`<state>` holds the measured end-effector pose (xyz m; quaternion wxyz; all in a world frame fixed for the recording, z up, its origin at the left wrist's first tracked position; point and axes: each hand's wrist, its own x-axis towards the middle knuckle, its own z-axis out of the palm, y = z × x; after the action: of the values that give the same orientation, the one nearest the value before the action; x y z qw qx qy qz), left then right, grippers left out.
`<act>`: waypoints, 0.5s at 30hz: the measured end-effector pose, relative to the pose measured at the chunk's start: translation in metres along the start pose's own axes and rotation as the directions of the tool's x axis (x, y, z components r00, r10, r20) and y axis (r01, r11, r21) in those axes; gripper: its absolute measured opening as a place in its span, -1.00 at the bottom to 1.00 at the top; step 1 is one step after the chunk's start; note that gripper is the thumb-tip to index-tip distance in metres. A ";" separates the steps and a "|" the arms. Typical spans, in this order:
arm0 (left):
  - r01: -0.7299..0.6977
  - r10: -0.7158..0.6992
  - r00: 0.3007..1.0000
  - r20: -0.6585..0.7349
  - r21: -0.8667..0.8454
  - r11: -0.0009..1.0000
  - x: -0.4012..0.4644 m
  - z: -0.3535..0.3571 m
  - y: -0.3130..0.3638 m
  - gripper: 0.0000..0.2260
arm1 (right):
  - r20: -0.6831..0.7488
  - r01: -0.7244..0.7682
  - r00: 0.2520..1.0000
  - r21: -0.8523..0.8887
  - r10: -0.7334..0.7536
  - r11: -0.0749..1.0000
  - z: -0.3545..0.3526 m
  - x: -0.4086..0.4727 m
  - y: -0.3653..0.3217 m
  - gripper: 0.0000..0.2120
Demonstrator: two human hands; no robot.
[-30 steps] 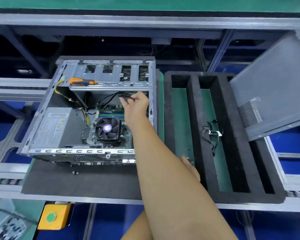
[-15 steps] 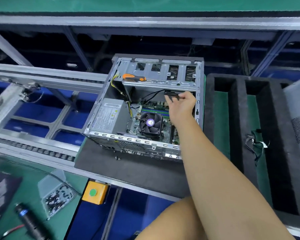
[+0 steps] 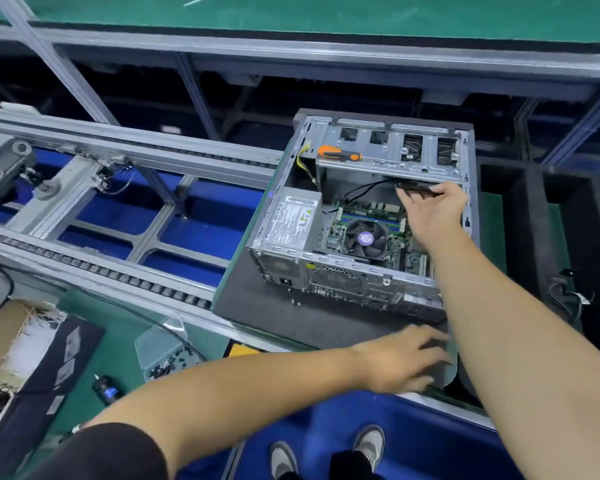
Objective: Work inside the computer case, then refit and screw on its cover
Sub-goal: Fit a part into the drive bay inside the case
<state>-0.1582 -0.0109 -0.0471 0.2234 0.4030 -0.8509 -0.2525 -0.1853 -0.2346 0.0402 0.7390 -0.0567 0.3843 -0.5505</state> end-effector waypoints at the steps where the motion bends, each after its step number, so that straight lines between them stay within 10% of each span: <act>1: -0.011 0.010 1.000 0.015 0.040 0.999 -0.018 -0.014 -0.009 -0.70 | 0.017 0.019 1.000 -0.042 -0.019 0.999 0.002 -0.006 -0.001 -0.18; 6: 0.117 -0.064 0.986 -0.157 0.361 0.925 -0.122 -0.079 -0.081 -0.80 | -0.048 0.057 0.997 -0.078 -0.061 0.995 -0.001 -0.004 0.001 -0.23; 9: 0.332 -0.251 0.926 -0.281 0.290 0.898 -0.160 -0.108 -0.113 -0.72 | -0.020 0.065 0.998 -0.089 -0.067 0.994 -0.002 0.001 0.003 -0.43; 15: 0.372 -0.297 0.908 -0.296 0.240 0.897 -0.168 -0.107 -0.124 -0.75 | 0.012 0.087 0.996 -0.097 -0.086 0.991 -0.004 0.006 0.003 -0.23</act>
<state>0.0720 0.0282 -0.0693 0.2209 0.6012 -0.7605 -0.1063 -0.1852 -0.2370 0.0325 0.7123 -0.1113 0.4051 -0.5623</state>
